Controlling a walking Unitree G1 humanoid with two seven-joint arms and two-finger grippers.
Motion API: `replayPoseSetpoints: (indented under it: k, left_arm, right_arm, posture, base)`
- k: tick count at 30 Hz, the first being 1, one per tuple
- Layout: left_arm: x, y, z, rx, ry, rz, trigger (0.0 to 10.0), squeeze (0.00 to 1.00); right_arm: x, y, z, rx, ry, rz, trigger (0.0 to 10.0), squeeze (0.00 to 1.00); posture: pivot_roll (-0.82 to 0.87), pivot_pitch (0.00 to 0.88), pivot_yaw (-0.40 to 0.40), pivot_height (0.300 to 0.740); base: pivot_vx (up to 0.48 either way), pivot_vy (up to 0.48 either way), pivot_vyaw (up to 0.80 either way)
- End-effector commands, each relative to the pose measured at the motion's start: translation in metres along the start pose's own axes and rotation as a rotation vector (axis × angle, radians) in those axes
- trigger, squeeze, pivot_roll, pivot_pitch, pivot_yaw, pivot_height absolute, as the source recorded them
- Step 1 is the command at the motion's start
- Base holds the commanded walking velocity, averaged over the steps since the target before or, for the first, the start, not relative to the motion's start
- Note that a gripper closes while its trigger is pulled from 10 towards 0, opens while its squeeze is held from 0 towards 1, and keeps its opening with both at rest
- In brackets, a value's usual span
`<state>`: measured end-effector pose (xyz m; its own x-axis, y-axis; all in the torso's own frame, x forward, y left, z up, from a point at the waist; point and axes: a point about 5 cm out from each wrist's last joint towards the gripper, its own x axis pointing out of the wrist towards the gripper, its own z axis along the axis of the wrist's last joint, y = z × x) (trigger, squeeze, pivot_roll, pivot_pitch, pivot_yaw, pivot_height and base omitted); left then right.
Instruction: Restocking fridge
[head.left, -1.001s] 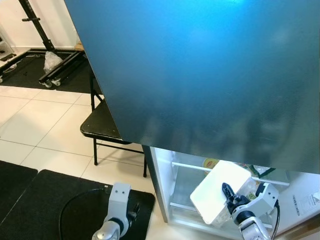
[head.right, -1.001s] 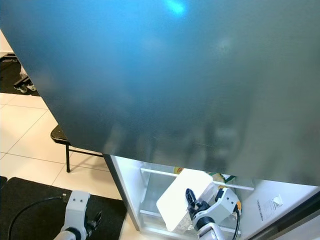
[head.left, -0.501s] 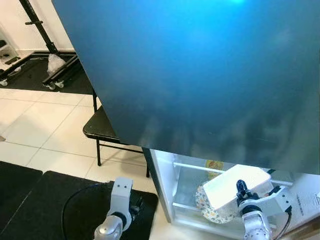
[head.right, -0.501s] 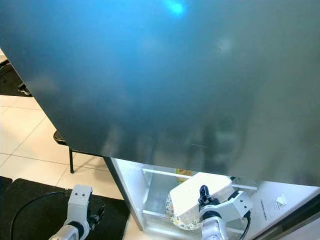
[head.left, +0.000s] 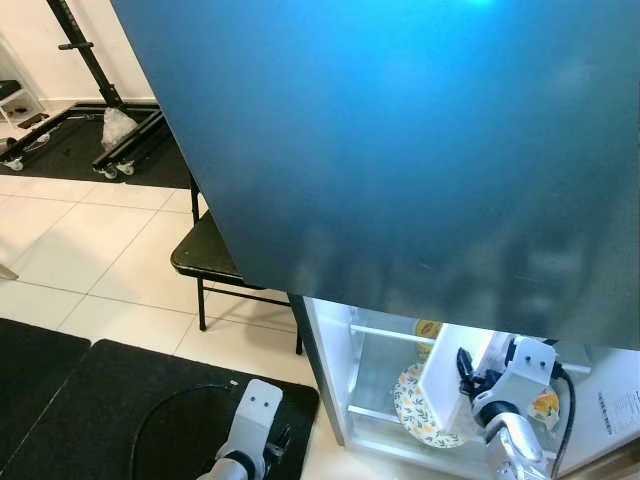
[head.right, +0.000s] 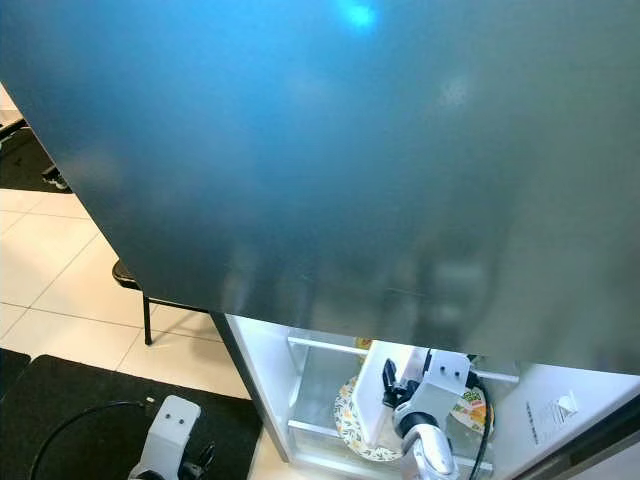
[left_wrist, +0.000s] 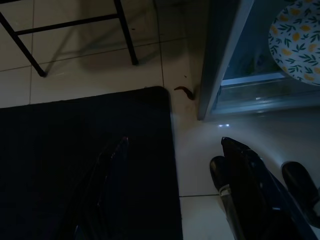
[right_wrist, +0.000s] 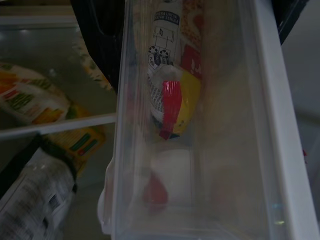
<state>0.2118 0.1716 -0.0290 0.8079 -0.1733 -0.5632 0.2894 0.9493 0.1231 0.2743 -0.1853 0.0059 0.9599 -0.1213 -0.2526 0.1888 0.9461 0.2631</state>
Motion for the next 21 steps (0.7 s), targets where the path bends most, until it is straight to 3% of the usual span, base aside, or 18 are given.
replayPoseSetpoints:
  k: [1, 21]
  left_arm:
    - [-0.0032, 0.0064, -0.0065, 0.014, 0.021, 0.017, 10.0, 0.0]
    - [-0.0023, 0.0027, -0.006, 0.015, 0.018, 0.018, 10.0, 0.0]
  right_arm:
    - [-0.0019, 0.0054, -0.0036, -0.033, 0.004, 0.023, 10.0, 0.0]
    - [-0.0042, 0.0081, -0.0073, -0.09, 0.008, 0.03, 10.0, 0.0]
  posture:
    - [-0.09, 0.123, 0.082, 0.74]
    - [-0.09, 0.124, 0.075, 0.675]
  base:
    - [0.0, 0.0, 0.0]
    - [0.0, 0.0, 0.0]
